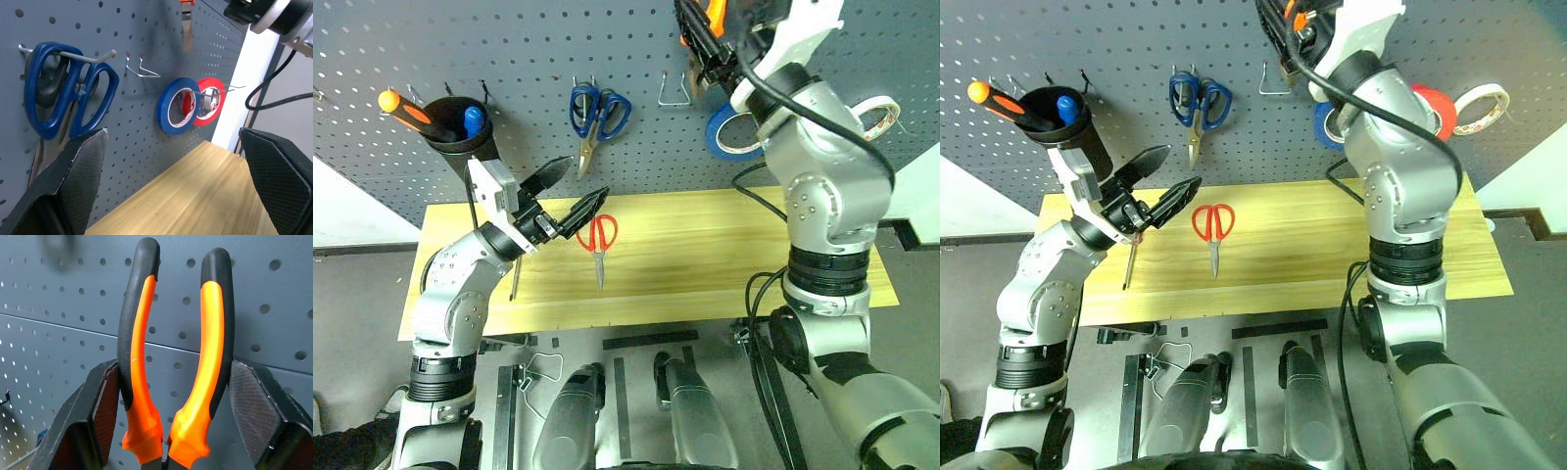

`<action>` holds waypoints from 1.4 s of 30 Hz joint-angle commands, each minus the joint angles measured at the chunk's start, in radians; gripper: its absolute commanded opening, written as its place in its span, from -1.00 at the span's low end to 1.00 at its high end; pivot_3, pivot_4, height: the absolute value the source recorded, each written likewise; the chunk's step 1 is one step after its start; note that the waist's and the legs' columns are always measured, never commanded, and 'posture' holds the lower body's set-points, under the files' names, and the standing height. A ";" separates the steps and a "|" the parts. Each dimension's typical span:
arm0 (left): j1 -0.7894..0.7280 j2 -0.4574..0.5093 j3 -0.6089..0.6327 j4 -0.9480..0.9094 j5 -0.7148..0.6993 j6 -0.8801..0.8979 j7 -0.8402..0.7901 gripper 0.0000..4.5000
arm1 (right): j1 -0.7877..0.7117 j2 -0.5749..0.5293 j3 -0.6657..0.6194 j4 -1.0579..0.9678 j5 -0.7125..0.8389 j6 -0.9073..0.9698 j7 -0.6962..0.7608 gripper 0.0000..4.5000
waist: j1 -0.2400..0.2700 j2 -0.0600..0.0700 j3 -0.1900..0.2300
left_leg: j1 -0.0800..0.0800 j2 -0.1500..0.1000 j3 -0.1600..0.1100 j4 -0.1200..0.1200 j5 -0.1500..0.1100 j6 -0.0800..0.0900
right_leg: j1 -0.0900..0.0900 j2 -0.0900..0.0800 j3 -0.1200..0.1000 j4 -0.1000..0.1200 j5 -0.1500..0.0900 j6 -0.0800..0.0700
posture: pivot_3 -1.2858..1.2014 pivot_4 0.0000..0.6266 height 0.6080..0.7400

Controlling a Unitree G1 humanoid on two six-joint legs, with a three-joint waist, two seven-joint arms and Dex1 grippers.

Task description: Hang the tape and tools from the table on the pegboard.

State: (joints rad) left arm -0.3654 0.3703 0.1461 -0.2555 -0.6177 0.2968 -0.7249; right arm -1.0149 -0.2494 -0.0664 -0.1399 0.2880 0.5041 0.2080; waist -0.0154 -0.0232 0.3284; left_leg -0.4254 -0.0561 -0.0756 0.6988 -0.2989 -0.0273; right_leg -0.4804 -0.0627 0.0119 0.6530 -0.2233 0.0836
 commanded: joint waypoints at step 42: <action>0.049 0.019 -0.013 -0.184 -0.050 0.057 0.059 1.00 | -0.099 0.119 -0.012 0.380 -0.144 -0.366 -0.113 0.30 | 0.000 0.000 0.000 | 0.007 0.000 0.000 0.001 0.003 0.001 | 0.003 0.000 0.001 0.011 0.002 -0.004 | 0.11 0.01 1.00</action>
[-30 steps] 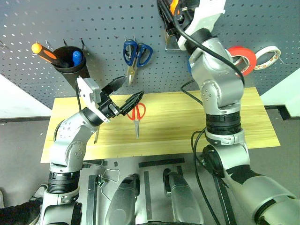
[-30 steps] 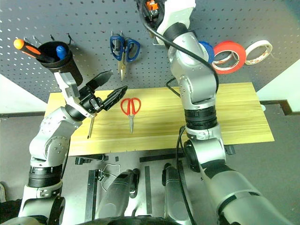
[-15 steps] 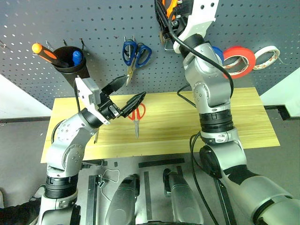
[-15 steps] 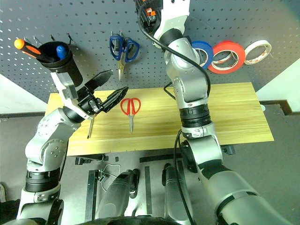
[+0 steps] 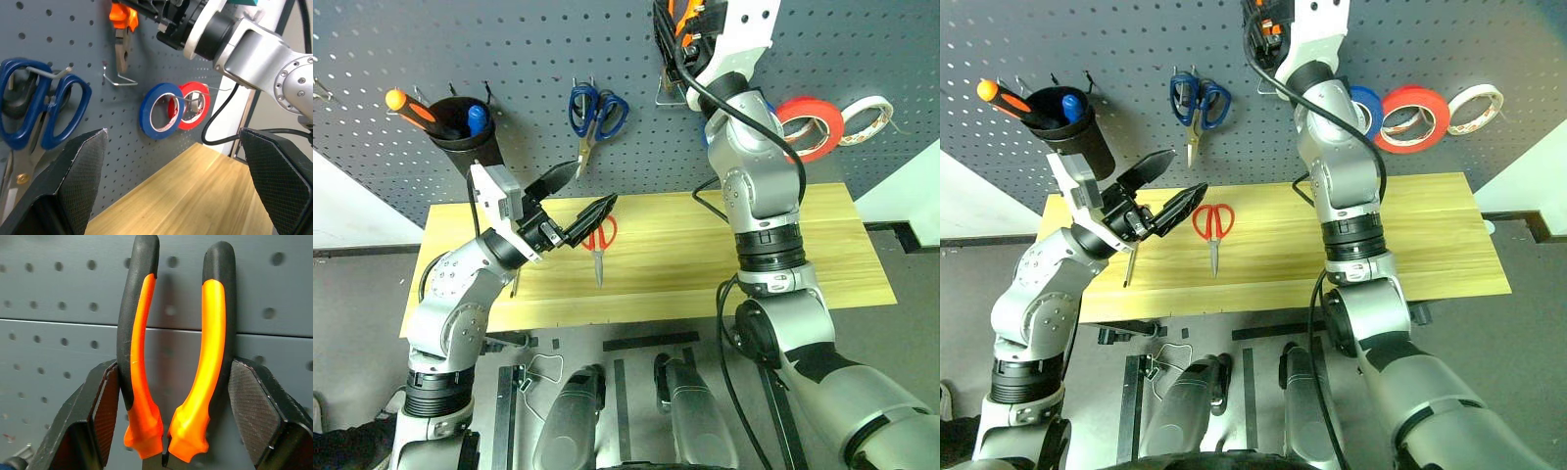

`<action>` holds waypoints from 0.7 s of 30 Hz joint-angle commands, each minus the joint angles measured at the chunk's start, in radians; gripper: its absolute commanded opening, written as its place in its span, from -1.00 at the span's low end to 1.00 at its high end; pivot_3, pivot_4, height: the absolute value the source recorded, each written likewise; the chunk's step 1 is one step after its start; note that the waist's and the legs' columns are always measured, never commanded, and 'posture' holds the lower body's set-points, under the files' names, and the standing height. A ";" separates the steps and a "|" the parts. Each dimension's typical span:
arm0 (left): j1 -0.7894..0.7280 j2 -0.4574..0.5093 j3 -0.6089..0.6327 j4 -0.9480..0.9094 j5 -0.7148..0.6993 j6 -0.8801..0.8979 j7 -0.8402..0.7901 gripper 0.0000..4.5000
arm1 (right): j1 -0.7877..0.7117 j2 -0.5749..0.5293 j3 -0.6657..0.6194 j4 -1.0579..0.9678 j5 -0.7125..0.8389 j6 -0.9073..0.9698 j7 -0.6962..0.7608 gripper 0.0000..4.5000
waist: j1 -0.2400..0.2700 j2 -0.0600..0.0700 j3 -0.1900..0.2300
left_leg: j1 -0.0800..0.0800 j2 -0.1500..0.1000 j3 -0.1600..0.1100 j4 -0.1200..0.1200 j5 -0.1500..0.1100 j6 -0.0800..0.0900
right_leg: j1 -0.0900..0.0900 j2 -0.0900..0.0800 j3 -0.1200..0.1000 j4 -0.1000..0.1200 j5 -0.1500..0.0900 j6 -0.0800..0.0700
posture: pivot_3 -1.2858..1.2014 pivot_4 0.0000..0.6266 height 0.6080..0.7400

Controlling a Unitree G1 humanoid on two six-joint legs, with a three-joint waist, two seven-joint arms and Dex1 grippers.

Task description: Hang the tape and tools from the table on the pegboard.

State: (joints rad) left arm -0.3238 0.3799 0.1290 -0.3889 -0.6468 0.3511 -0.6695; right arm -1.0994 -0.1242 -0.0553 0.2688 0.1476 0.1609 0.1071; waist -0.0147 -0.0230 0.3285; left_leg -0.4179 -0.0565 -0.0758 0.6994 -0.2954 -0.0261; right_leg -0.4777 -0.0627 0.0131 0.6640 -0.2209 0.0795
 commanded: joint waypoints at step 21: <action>0.030 0.026 0.014 -0.109 -0.048 0.039 0.042 1.00 | 0.038 0.033 0.001 -0.030 -0.011 -0.003 -0.011 0.30 | -0.001 0.001 0.001 | 0.001 0.000 0.000 -0.001 -0.001 0.002 | 0.000 0.000 0.001 -0.001 0.000 0.000 | 0.12 0.12 1.00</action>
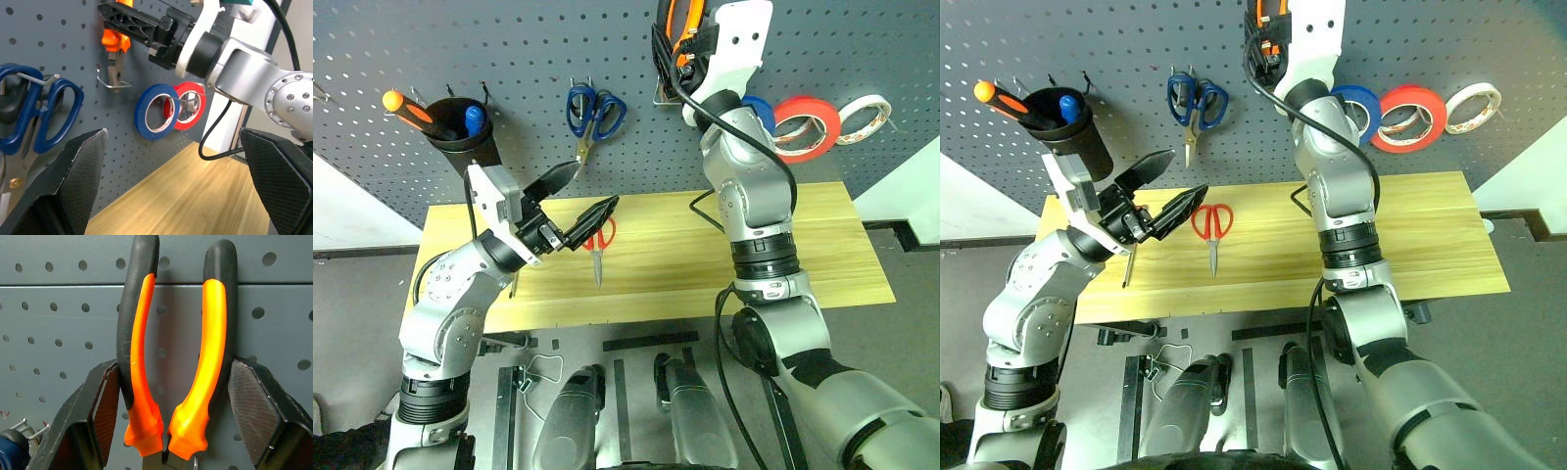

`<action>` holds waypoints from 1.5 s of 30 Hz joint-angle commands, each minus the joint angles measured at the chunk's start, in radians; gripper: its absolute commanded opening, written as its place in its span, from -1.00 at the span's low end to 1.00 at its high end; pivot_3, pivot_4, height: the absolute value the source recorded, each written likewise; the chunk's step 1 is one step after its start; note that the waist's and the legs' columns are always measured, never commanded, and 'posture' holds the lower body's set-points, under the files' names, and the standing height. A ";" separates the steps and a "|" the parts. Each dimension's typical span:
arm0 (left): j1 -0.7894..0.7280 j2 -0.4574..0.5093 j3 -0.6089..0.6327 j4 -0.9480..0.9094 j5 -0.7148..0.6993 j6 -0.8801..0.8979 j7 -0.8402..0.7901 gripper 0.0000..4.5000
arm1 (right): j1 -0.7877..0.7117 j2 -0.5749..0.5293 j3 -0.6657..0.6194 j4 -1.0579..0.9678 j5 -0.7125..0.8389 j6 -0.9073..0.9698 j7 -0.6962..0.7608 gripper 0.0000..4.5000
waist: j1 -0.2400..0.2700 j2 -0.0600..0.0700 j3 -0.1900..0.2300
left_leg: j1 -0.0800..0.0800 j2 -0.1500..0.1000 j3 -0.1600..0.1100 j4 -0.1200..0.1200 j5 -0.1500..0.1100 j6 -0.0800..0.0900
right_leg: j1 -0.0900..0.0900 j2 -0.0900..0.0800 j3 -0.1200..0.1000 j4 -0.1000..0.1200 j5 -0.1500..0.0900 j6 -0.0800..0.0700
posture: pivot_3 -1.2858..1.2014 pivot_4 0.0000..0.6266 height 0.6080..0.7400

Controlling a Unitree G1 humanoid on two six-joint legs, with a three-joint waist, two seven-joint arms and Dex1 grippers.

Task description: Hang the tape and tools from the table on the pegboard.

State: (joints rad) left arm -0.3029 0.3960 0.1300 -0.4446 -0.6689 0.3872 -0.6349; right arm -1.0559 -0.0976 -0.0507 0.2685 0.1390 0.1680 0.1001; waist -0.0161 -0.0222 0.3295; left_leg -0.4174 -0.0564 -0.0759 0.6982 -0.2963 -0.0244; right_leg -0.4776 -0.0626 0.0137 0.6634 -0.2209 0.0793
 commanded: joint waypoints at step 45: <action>0.036 0.015 0.008 -0.067 -0.022 -0.013 0.006 1.00 | 0.288 -0.157 0.006 -0.372 -0.023 0.227 0.094 0.97 | 0.005 0.000 0.000 | 0.002 0.001 -0.001 -0.016 0.002 -0.004 | 0.003 0.000 0.000 -0.018 0.000 0.000 | 0.12 0.05 1.00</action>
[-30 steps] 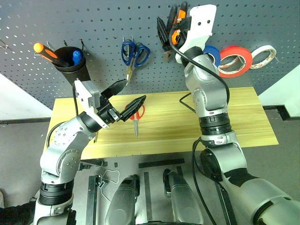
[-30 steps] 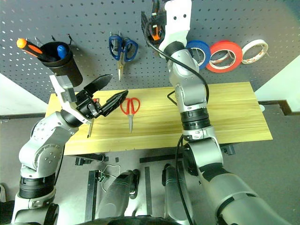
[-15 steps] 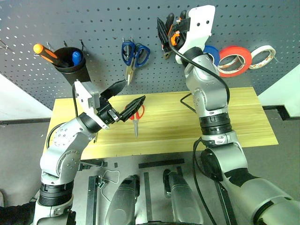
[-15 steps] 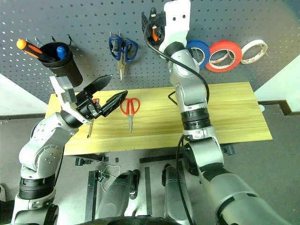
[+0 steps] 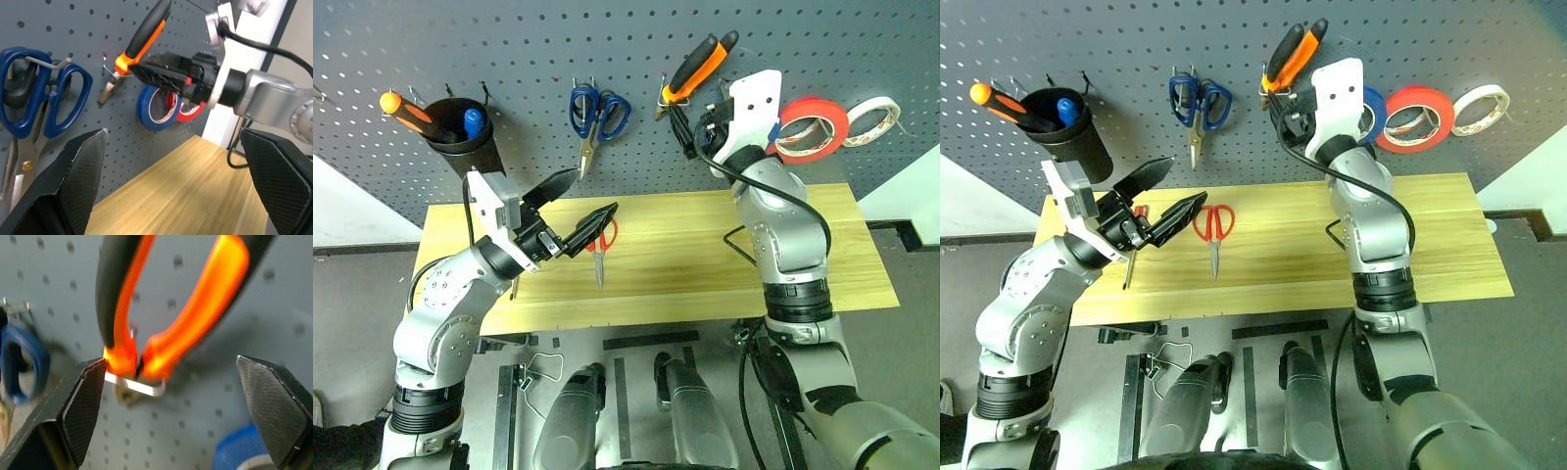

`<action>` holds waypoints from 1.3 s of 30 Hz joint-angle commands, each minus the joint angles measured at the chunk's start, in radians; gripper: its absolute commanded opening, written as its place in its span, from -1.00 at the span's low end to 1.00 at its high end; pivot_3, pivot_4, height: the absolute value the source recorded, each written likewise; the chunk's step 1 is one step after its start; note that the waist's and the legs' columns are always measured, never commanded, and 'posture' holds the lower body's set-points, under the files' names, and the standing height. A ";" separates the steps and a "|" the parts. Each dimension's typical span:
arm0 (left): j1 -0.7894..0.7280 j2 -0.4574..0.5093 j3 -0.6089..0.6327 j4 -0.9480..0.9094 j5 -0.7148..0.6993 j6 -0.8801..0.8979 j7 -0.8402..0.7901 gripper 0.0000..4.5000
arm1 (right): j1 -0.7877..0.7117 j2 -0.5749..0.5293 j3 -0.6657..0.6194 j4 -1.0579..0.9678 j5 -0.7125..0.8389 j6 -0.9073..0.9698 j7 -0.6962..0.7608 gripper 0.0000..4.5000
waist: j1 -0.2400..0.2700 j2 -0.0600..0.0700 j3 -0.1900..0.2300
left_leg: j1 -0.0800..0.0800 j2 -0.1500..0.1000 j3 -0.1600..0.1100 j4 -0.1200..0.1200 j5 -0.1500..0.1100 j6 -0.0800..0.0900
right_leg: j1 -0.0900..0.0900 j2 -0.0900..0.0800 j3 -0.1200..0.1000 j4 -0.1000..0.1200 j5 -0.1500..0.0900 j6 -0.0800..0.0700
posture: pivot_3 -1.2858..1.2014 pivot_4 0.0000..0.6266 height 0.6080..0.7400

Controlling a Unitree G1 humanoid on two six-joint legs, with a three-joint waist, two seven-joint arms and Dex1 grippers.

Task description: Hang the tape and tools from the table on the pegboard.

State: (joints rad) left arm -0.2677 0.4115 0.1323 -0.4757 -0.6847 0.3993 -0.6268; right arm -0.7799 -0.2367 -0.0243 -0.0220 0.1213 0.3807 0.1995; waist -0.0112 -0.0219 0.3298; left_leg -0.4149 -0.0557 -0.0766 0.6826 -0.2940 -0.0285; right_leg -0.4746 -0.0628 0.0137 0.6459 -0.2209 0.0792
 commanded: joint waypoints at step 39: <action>-0.019 -0.257 -0.121 0.216 0.341 0.388 0.747 1.00 | 0.474 -0.342 0.032 -0.580 0.318 0.306 0.317 0.97 | 0.037 -0.002 -0.001 | 0.007 0.000 -0.002 0.001 -0.003 0.004 | 0.009 0.000 -0.002 -0.002 0.000 0.001 | 0.11 -0.08 1.00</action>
State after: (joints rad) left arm -0.2575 0.1836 0.0318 -0.2742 -0.4024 0.7709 0.0360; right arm -0.3088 -0.5875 0.0070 -0.5808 0.4453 0.7093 0.5227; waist 0.0254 -0.0236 0.3284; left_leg -0.4078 -0.0560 -0.0785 0.6836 -0.2966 -0.0242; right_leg -0.4654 -0.0628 0.0115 0.6438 -0.2206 0.0802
